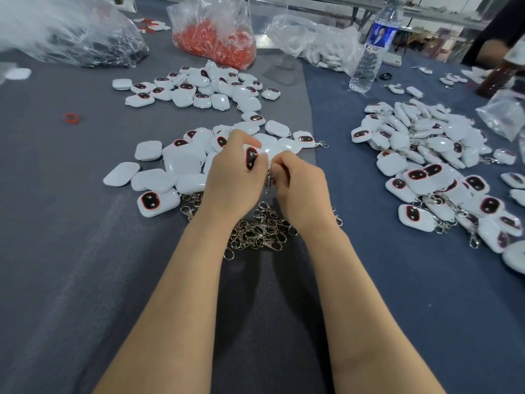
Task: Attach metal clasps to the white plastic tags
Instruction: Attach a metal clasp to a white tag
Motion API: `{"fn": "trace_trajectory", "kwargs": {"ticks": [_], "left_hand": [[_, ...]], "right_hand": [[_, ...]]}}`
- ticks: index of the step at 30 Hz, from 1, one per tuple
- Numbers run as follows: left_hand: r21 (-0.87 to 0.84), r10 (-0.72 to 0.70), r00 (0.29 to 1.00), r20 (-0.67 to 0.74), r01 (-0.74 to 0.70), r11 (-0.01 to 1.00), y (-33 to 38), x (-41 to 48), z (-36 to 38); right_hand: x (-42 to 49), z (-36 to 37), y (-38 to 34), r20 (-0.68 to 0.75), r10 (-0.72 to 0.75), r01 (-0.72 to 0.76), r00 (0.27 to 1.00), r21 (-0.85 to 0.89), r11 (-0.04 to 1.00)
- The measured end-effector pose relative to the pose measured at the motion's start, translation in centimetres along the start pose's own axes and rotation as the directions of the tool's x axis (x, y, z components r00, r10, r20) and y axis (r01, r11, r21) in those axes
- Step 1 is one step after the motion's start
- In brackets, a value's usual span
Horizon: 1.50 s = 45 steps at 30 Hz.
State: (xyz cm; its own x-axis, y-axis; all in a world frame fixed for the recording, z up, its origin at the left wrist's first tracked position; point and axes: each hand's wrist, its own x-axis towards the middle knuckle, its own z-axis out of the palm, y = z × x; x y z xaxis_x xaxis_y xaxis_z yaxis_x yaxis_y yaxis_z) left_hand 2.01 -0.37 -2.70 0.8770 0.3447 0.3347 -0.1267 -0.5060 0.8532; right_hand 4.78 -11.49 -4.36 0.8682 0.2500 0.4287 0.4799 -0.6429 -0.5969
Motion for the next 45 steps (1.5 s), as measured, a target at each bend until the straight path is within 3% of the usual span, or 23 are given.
{"fn": "trace_trajectory", "kwargs": {"ticks": [3,5,6,8,10,11,18,20,21,22,24,26,28,30,32,34,35,36,39,42,45], "left_hand": [[-0.06,0.015,1.0,-0.021,-0.017,0.998,-0.2,0.2,0.2],[-0.247,-0.148,0.989,-0.003,0.142,0.958,-0.3,0.4,0.7],[-0.382,-0.264,0.963,0.053,0.264,0.886,-0.2,0.5,0.9],[-0.63,-0.442,0.865,0.24,0.485,0.606,0.0,0.6,0.9],[-0.747,-0.458,0.786,0.416,0.582,0.322,0.2,0.7,0.6],[-0.757,-0.436,0.763,0.477,0.609,0.237,0.2,0.7,0.4],[-0.733,-0.368,0.684,0.63,0.68,0.01,0.3,0.9,-0.1],[-0.755,-0.394,0.707,0.587,0.654,0.049,0.4,0.8,0.0],[-0.772,-0.416,0.739,0.529,0.623,0.125,0.4,0.8,0.1],[-0.774,-0.438,0.784,0.439,0.578,0.258,0.5,0.7,0.3],[-0.631,-0.409,0.891,0.195,0.433,0.643,0.5,0.5,0.6],[-0.316,-0.198,0.98,0.003,0.189,0.93,0.3,0.2,0.5],[-0.036,0.044,0.999,0.003,-0.044,0.998,0.2,-0.2,0.3],[0.072,0.147,0.988,0.044,-0.15,0.986,0.1,-0.4,0.4],[0.039,0.127,0.992,0.014,-0.128,0.991,-0.1,-0.3,0.7],[-0.159,-0.049,0.998,-0.042,0.042,0.986,-0.1,0.1,1.1],[-0.329,-0.188,0.982,-0.023,0.17,0.929,0.1,0.3,1.3],[-0.51,-0.315,0.948,0.053,0.297,0.808,0.2,0.4,1.4],[-0.803,-0.428,0.828,0.363,0.511,0.307,0.5,0.7,1.1],[-0.799,-0.39,0.721,0.572,0.597,-0.067,0.4,0.8,0.4],[-0.727,-0.321,0.656,0.683,0.652,-0.216,0.4,0.7,0.2]], "right_hand": [[0.0,-0.1,-0.3,-0.03,0.063,-0.058,0.998,0.155,0.986],[0.0,-0.1,-0.6,-0.026,0.118,-0.104,0.993,0.306,0.946],[0.1,-0.1,-0.7,-0.017,0.152,-0.135,0.988,0.379,0.916],[0.2,-0.1,-0.9,-0.006,0.21,-0.18,0.978,0.494,0.85],[0.3,-0.3,-1.1,-0.025,0.231,-0.181,0.973,0.54,0.822],[0.4,-0.4,-1.1,-0.046,0.235,-0.171,0.971,0.553,0.816],[0.3,-1.0,-1.3,-0.036,0.227,-0.165,0.973,0.575,0.802],[0.3,-1.0,-1.3,-0.049,0.22,-0.16,0.974,0.539,0.827],[0.2,-0.9,-1.3,-0.058,0.206,-0.151,0.977,0.498,0.854],[0.2,-0.9,-1.3,-0.067,0.185,-0.136,0.981,0.446,0.884],[0.0,-0.8,-1.3,-0.074,0.14,-0.106,0.987,0.351,0.93],[0.1,-0.9,-1.0,-0.057,0.118,-0.098,0.991,0.28,0.955],[0.2,-1.0,-0.7,-0.011,0.111,-0.107,0.994,0.205,0.973],[0.3,-1.1,-0.4,0.015,0.11,-0.111,0.994,0.154,0.982],[0.3,-1.1,-0.4,-0.001,0.113,-0.112,0.994,0.164,0.98],[0.3,-1.0,-0.7,-0.017,0.148,-0.139,0.989,0.262,0.955],[0.3,-1.0,-0.8,-0.01,0.174,-0.162,0.985,0.319,0.934],[0.3,-0.9,-1.0,0.0,0.197,-0.183,0.98,0.37,0.911],[0.3,-0.8,-1.3,0.007,0.227,-0.202,0.974,0.487,0.85],[0.2,-0.7,-1.4,-0.033,0.221,-0.174,0.975,0.51,0.842],[0.2,-0.5,-1.3,-0.076,0.206,-0.147,0.976,0.47,0.87]]}}
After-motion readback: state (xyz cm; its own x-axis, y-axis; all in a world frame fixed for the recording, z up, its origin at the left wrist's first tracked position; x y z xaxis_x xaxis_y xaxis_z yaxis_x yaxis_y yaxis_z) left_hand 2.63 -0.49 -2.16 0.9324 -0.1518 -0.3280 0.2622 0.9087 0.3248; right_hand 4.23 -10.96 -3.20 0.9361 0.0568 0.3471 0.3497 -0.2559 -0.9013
